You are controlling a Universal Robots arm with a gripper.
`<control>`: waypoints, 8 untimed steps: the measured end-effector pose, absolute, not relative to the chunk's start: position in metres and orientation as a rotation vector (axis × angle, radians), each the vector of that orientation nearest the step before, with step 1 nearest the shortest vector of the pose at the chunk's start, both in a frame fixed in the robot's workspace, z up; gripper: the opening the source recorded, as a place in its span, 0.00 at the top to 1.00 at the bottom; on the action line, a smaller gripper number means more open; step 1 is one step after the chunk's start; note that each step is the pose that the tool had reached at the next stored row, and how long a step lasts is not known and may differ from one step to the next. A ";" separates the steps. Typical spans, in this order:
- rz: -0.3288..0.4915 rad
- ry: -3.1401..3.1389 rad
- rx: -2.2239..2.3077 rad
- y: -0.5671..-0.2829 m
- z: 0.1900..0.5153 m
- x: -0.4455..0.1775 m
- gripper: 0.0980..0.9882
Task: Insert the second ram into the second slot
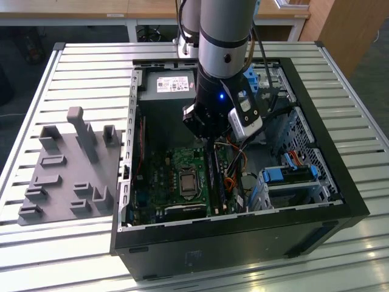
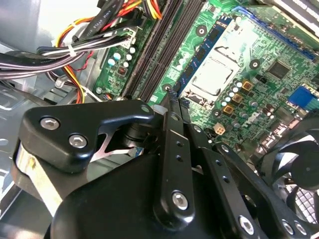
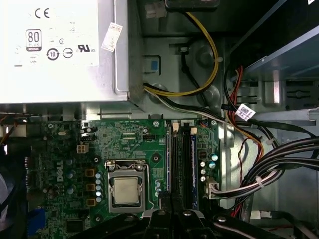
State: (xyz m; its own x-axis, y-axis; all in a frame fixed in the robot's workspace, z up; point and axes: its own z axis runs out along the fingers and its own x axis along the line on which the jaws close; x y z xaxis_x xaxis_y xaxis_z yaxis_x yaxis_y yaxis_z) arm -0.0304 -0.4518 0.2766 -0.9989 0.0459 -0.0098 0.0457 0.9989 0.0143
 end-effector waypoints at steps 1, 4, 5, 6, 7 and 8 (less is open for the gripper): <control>0.022 3.131 0.072 -0.452 0.275 -0.030 0.97; 0.022 3.132 0.065 -0.452 0.270 -0.029 0.97; 0.022 3.132 0.063 -0.452 0.268 -0.029 0.97; 0.022 3.133 0.062 -0.452 0.266 -0.029 0.97; 0.022 3.134 0.061 -0.453 0.265 -0.029 0.97; 0.022 3.135 0.057 -0.454 0.263 -0.029 0.97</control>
State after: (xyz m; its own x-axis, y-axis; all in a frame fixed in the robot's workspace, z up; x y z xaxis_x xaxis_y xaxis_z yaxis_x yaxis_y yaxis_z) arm -0.0291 -0.4535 0.2633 -0.9993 0.0366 -0.0060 0.0365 0.9992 0.0140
